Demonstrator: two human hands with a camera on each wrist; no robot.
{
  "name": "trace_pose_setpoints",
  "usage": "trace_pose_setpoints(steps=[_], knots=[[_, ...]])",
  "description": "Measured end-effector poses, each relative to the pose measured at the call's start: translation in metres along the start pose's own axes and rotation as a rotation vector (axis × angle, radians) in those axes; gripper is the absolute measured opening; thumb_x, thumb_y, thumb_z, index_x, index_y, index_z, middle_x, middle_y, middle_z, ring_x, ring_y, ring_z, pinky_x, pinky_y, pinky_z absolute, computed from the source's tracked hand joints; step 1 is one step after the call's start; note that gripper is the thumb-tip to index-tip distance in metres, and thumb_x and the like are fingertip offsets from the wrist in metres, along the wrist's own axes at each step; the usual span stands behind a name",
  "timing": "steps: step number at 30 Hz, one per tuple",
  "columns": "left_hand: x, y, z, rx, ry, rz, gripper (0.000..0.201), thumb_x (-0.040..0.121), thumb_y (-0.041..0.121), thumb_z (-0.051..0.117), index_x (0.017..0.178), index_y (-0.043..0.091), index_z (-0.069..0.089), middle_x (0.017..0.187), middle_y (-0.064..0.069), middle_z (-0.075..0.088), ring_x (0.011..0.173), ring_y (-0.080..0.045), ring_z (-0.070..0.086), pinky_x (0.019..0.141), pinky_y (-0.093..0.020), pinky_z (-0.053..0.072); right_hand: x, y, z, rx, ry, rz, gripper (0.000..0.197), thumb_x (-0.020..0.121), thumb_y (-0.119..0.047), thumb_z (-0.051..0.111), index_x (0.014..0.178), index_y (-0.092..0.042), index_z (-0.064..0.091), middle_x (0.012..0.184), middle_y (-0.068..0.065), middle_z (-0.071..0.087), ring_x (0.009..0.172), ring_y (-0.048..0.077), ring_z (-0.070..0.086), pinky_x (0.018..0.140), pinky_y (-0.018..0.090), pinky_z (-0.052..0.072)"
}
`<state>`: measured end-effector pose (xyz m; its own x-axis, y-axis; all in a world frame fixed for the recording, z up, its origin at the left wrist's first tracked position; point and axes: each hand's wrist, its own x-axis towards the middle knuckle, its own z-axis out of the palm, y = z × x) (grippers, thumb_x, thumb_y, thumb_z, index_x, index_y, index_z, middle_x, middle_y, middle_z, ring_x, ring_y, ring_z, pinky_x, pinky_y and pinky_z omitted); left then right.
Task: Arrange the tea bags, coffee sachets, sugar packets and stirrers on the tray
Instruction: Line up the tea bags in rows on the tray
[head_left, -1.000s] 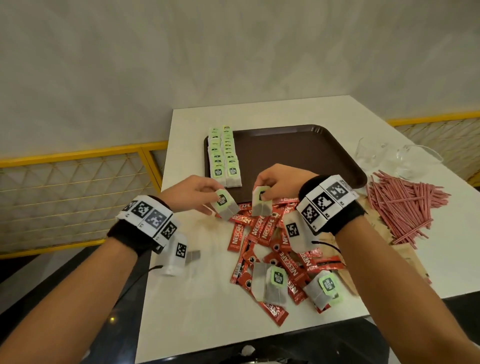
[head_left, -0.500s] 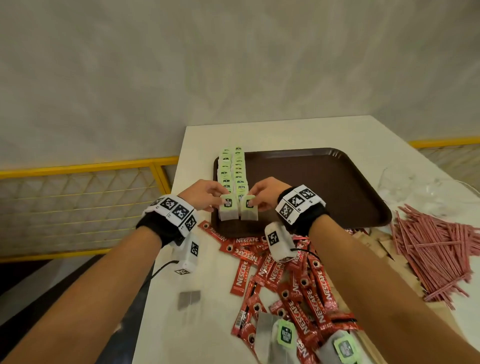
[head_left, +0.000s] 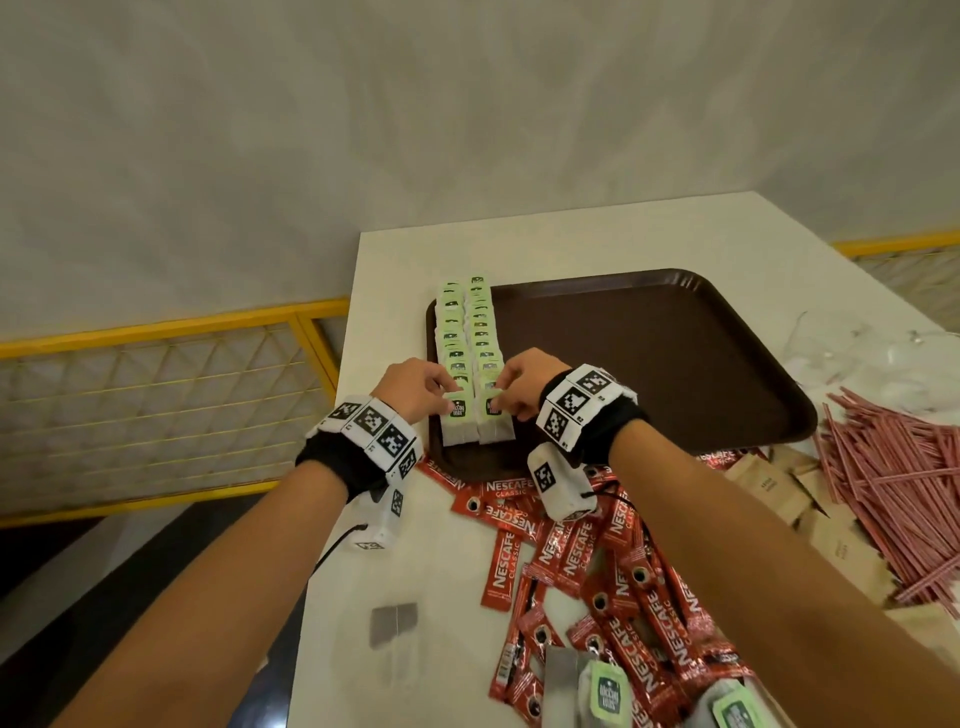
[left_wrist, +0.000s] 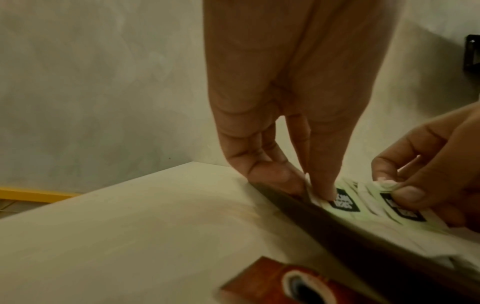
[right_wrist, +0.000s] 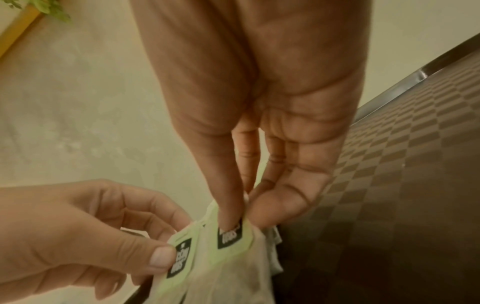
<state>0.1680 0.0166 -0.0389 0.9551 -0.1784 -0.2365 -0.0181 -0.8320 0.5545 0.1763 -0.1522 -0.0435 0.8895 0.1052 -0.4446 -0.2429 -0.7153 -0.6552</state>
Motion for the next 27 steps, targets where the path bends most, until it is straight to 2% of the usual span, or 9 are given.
trace_pose_setpoints(steps=[2, 5, 9, 12, 16, 20, 24, 27], knots=[[-0.002, 0.000, 0.003, 0.010, 0.030, 0.015, 0.035, 0.081, 0.014, 0.071, 0.114, 0.012, 0.063, 0.094, -0.004, 0.057, 0.085, -0.014, 0.052, 0.075, -0.023, 0.036, 0.001, 0.000, 0.001, -0.008, 0.012, 0.012, 0.022, 0.079, -0.013, 0.073, 0.072, -0.016, 0.053, 0.071, 0.001, 0.058, 0.083, 0.020, 0.060, 0.088, 0.039, 0.054], [-0.005, 0.000, 0.006, 0.032, 0.099, 0.057, 0.045, 0.078, 0.020, 0.074, 0.119, 0.016, 0.056, 0.103, -0.005, 0.054, 0.086, -0.015, 0.049, 0.074, -0.024, 0.036, -0.001, 0.000, 0.000, -0.052, 0.026, 0.012, 0.026, 0.080, -0.016, 0.073, 0.073, -0.016, 0.048, 0.073, 0.000, 0.055, 0.089, 0.022, 0.059, 0.090, 0.039, 0.053], [-0.012, 0.000, 0.014, 0.101, 0.061, 0.071, 0.042, 0.075, 0.026, 0.076, 0.111, 0.017, 0.056, 0.108, -0.006, 0.052, 0.085, -0.014, 0.048, 0.073, -0.024, 0.037, -0.008, 0.001, -0.002, -0.113, -0.028, 0.014, 0.027, 0.076, -0.024, 0.077, 0.077, -0.013, 0.052, 0.084, 0.005, 0.062, 0.096, 0.026, 0.065, 0.087, 0.041, 0.054], [-0.017, -0.003, 0.020, 0.153, 0.053, 0.066, 0.048, 0.074, 0.028, 0.077, 0.114, 0.017, 0.053, 0.112, -0.006, 0.049, 0.093, -0.017, 0.048, 0.078, -0.024, 0.039, -0.014, 0.006, 0.001, -0.159, -0.065, 0.014, 0.026, 0.069, -0.033, 0.081, 0.070, -0.018, 0.060, 0.076, 0.002, 0.068, 0.087, 0.026, 0.069, 0.082, 0.043, 0.057], [-0.019, -0.006, 0.026, 0.195, 0.032, 0.058, 0.053, 0.071, 0.029, 0.079, 0.116, 0.018, 0.053, 0.117, -0.007, 0.048, 0.109, -0.023, 0.046, 0.089, -0.029, 0.039, -0.016, 0.008, 0.008, -0.223, -0.020, 0.029, 0.037, 0.065, -0.041, 0.077, 0.085, -0.012, 0.065, 0.081, 0.007, 0.071, 0.080, 0.027, 0.070, 0.079, 0.044, 0.057], [-0.019, -0.007, 0.027, 0.209, 0.040, 0.085, 0.051, 0.070, 0.028, 0.080, 0.114, 0.018, 0.056, 0.117, -0.006, 0.048, 0.108, -0.023, 0.046, 0.090, -0.030, 0.039, -0.014, 0.008, 0.009, -0.226, -0.024, 0.021, 0.037, 0.063, -0.042, 0.076, 0.084, -0.014, 0.066, 0.079, 0.006, 0.072, 0.078, 0.026, 0.071, 0.077, 0.044, 0.058], [-0.019, -0.008, 0.027, 0.227, 0.046, 0.103, 0.049, 0.071, 0.027, 0.079, 0.114, 0.018, 0.057, 0.118, -0.005, 0.048, 0.109, -0.022, 0.046, 0.093, -0.032, 0.041, -0.014, 0.007, 0.010, -0.207, -0.022, 0.017, 0.036, 0.067, -0.039, 0.077, 0.088, -0.012, 0.067, 0.084, 0.008, 0.072, 0.081, 0.027, 0.070, 0.079, 0.044, 0.057], [-0.019, -0.008, 0.026, 0.236, 0.044, 0.106, 0.048, 0.072, 0.027, 0.079, 0.114, 0.019, 0.057, 0.119, -0.005, 0.048, 0.110, -0.022, 0.045, 0.094, -0.033, 0.041, -0.014, 0.007, 0.010, -0.208, -0.027, 0.003, 0.026, 0.071, -0.034, 0.077, 0.080, -0.014, 0.064, 0.086, 0.008, 0.072, 0.083, 0.027, 0.070, 0.081, 0.044, 0.057]])
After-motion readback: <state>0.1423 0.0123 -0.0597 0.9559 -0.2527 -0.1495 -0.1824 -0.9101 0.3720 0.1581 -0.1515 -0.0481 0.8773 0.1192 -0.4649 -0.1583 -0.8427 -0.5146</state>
